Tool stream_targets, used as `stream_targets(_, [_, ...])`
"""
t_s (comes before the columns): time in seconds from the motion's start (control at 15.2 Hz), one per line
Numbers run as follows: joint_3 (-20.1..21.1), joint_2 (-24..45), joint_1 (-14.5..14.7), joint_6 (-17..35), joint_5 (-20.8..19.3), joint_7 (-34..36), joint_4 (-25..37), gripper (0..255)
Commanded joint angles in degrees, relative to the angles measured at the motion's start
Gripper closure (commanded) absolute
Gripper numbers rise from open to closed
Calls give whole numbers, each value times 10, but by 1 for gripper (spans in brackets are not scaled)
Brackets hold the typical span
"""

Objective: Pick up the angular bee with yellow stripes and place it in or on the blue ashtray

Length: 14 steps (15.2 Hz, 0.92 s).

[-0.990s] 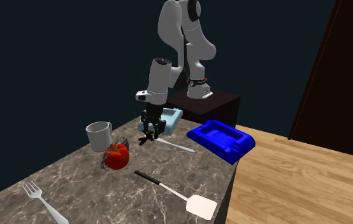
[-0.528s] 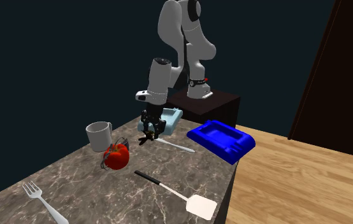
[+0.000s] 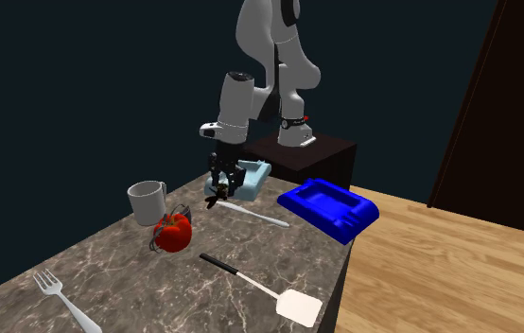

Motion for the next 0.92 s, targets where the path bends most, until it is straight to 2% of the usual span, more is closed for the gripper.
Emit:
stream_targets(0.0, [6,-13,-4,-10,8,-6,-2,255])
stream_targets(0.86, [38,-86,-26,-77,60,-52,-4,255])
